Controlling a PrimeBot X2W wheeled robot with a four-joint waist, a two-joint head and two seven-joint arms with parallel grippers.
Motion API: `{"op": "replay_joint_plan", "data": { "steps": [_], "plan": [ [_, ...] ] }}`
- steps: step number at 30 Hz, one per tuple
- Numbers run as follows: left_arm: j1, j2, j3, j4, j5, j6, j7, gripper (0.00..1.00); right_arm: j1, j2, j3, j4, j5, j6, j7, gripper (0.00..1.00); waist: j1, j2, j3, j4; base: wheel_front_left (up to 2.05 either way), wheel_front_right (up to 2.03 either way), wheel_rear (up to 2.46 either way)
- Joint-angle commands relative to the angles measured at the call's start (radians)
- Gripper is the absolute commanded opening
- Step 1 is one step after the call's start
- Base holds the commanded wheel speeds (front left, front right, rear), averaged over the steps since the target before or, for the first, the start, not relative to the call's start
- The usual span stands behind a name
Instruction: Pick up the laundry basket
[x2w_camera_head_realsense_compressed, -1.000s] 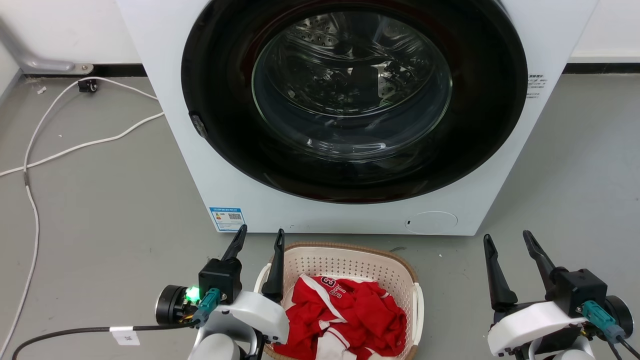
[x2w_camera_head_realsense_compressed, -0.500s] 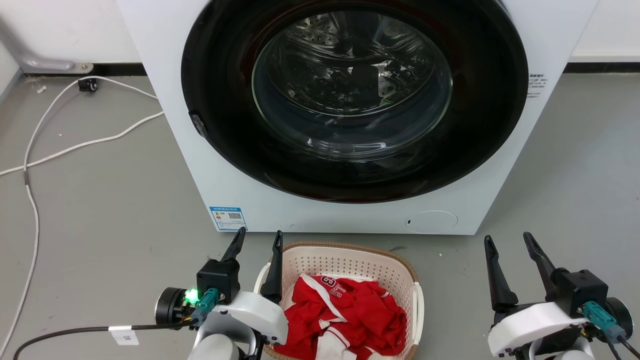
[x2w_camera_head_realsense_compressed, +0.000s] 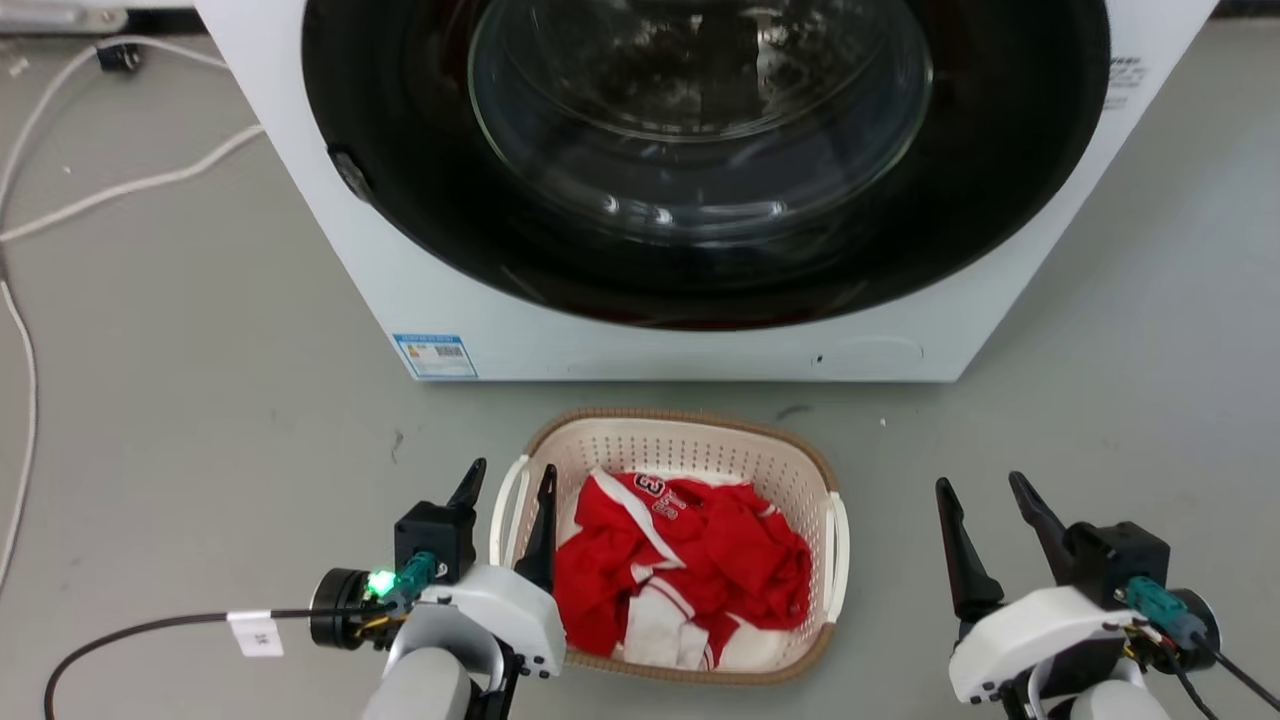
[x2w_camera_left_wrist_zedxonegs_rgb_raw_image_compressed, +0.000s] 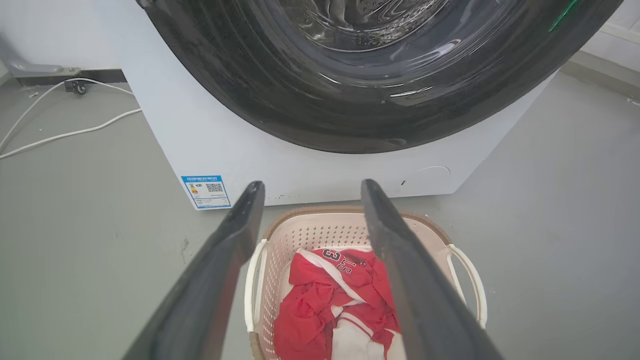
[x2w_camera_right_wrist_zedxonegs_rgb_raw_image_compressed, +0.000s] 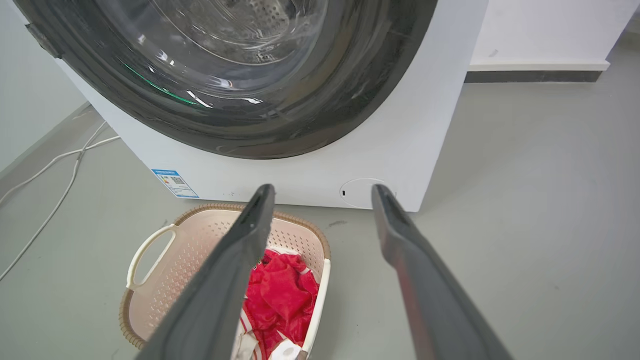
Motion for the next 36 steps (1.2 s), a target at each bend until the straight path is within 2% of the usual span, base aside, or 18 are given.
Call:
{"op": "replay_joint_plan", "data": {
  "steps": [1, 7, 19, 27, 36],
  "plan": [
    [-0.027, 0.002, 0.004, 0.017, -0.006, -0.006, -0.003, 1.0, -0.028, 0.002, 0.005, 0.015, 0.004, 0.0, -0.005, 1.0, 0.0, 0.0, 0.06, -0.008, 0.0, 0.0, 0.0],
    [-0.129, 0.002, 0.037, 0.139, -0.019, -0.03, -0.003, 1.0, -0.124, 0.002, 0.028, 0.11, 0.024, 0.0, -0.015, 1.0, 0.0, 0.0, 0.218, -0.019, 0.0, 0.0, 0.0],
    [-0.38, 0.03, 0.066, 0.407, -0.036, -0.087, -0.001, 1.0, -0.337, 0.001, 0.046, 0.34, 0.063, 0.0, -0.006, 1.0, 0.0, 0.0, 0.457, -0.031, 0.0, 0.0, 0.0],
    [-0.55, 0.058, 0.047, 0.574, -0.059, -0.122, 0.051, 1.0, -0.488, -0.009, 0.096, 0.507, 0.103, 0.0, 0.03, 1.0, 0.0, 0.0, 0.566, -0.034, 0.0, 0.0, 0.0],
    [-0.684, 0.086, 0.042, 0.679, -0.12, -0.131, 0.114, 1.0, -0.628, -0.009, 0.183, 0.648, 0.156, -0.001, 0.046, 1.0, 0.0, 0.0, 0.666, -0.037, 0.0, 0.0, 0.0]
  ]
}}
